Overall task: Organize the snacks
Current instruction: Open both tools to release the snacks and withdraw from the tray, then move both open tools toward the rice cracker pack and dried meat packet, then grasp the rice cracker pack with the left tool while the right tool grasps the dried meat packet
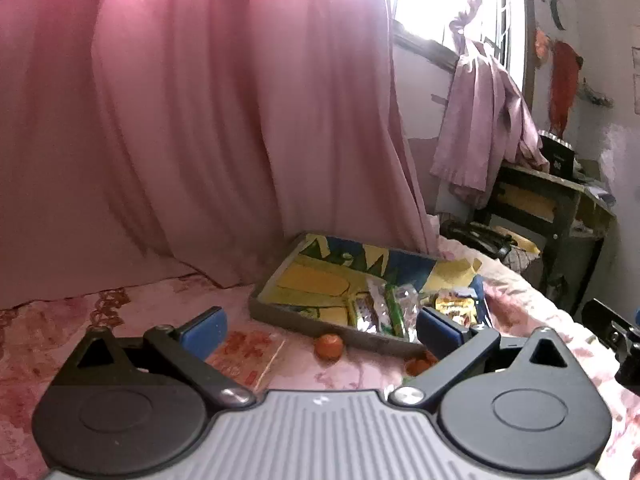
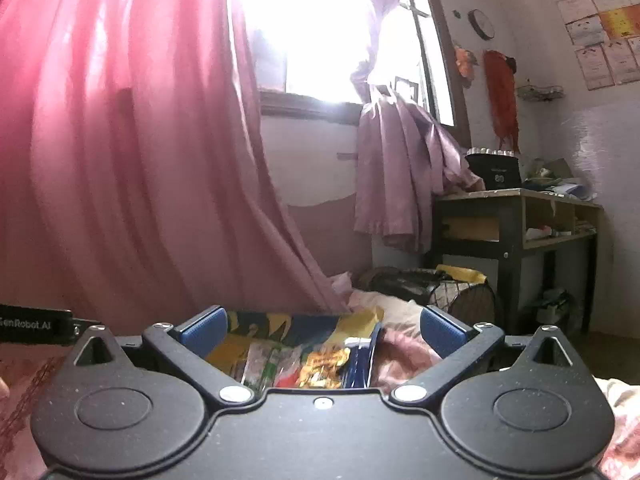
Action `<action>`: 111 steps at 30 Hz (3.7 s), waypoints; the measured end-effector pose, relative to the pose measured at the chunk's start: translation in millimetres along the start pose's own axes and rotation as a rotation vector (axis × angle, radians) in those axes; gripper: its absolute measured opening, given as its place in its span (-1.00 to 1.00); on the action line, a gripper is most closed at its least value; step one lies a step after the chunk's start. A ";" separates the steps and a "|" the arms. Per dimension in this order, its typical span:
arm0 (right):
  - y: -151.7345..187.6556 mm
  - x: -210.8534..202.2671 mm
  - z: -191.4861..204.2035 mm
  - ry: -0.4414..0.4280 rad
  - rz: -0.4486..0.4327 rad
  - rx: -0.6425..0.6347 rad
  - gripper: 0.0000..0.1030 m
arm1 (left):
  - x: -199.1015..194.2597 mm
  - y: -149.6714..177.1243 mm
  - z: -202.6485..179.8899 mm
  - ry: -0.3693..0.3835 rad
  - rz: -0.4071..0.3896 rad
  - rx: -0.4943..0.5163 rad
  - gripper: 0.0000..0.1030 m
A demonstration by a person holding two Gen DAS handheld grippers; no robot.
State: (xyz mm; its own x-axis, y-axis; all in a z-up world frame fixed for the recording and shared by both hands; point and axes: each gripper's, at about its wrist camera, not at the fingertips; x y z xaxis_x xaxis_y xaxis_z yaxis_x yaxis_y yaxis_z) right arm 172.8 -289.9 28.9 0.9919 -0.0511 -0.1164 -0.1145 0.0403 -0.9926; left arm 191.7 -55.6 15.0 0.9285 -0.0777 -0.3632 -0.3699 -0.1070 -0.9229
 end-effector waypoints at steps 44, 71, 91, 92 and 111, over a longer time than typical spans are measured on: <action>59.9 13.2 41.6 -0.101 0.545 -0.022 0.99 | -2.7 82.5 43.9 -0.062 0.271 0.088 0.99; 73.5 87.5 39.9 -0.187 0.605 -0.077 0.99 | 68.3 60.5 34.7 -0.082 0.271 0.124 0.99; 105.6 164.1 8.8 -0.362 0.632 -0.058 0.99 | 167.2 33.9 56.0 -0.068 0.338 0.240 0.99; 107.1 165.6 10.7 -0.365 0.629 -0.075 0.99 | 172.5 34.0 57.6 -0.068 0.361 0.228 0.99; 109.6 163.1 31.8 -0.424 0.655 -0.109 0.87 | 181.3 36.7 47.0 0.018 0.450 0.160 0.52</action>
State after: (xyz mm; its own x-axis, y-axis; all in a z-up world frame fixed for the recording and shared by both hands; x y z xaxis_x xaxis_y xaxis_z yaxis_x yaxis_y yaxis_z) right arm 323.8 -262.0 -97.9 0.6546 0.3353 -0.6776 -0.6660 -0.1684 -0.7267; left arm 348.0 -27.1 -90.7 0.6761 -0.0989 -0.7301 -0.7240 0.0951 -0.6833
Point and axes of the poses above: each gripper's, at about its wrist camera, not at the fingertips, and x roughly the way its jaws point, z to its left, y to its underside, and after that the axes turned 3 degrees about -y, right-handed
